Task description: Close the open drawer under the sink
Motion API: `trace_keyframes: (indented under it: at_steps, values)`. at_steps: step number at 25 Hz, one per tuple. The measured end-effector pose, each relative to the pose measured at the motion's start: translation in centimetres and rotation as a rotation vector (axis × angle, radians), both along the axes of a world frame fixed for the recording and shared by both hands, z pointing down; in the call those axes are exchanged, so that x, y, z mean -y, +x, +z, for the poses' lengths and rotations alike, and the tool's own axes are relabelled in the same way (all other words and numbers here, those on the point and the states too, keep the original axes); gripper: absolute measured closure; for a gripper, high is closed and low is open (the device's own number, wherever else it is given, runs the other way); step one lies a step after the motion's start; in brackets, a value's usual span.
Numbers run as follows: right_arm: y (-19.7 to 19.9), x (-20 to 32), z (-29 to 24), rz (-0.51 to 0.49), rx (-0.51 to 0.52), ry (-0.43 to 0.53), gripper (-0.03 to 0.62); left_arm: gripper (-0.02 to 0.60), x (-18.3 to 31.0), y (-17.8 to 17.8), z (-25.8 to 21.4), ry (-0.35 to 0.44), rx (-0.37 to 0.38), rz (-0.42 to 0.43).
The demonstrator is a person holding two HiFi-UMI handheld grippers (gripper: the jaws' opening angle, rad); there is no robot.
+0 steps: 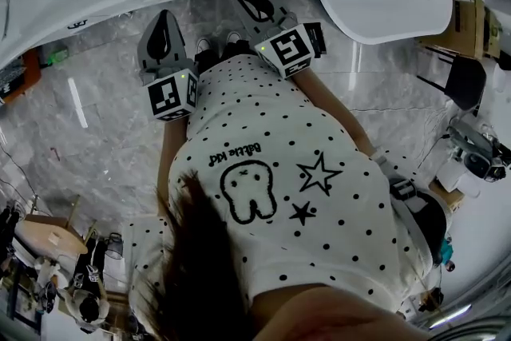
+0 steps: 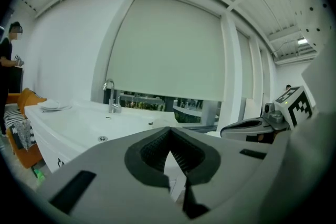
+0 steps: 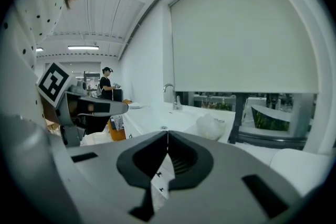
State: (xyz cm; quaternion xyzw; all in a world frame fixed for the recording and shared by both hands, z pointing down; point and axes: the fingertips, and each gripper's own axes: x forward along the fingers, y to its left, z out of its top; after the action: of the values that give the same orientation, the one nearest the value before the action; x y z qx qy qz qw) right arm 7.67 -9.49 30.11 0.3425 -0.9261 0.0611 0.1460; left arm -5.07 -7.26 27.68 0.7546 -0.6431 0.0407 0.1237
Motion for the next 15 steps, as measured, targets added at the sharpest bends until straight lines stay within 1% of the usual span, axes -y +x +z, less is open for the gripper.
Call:
trace_keyframes:
  at_steps: [4,7,11,15]
  values:
    - [0.7,0.5,0.0,-0.016,-0.008,0.006,0.580,0.577,0.2,0.4,-0.1,-0.003,-0.009,-0.028]
    - [1.0,0.6,-0.1,-0.017,-0.009,0.009,0.580,0.578,0.2,0.7,-0.2,0.000,-0.011,-0.031]
    - [1.1,0.6,0.1,-0.006,-0.008,0.008,0.580,0.577,0.3,1.0,0.1,-0.007,-0.013,-0.007]
    - [1.2,0.1,0.6,0.001,-0.017,-0.002,0.580,0.577,0.3,1.7,0.7,-0.024,-0.026,0.036]
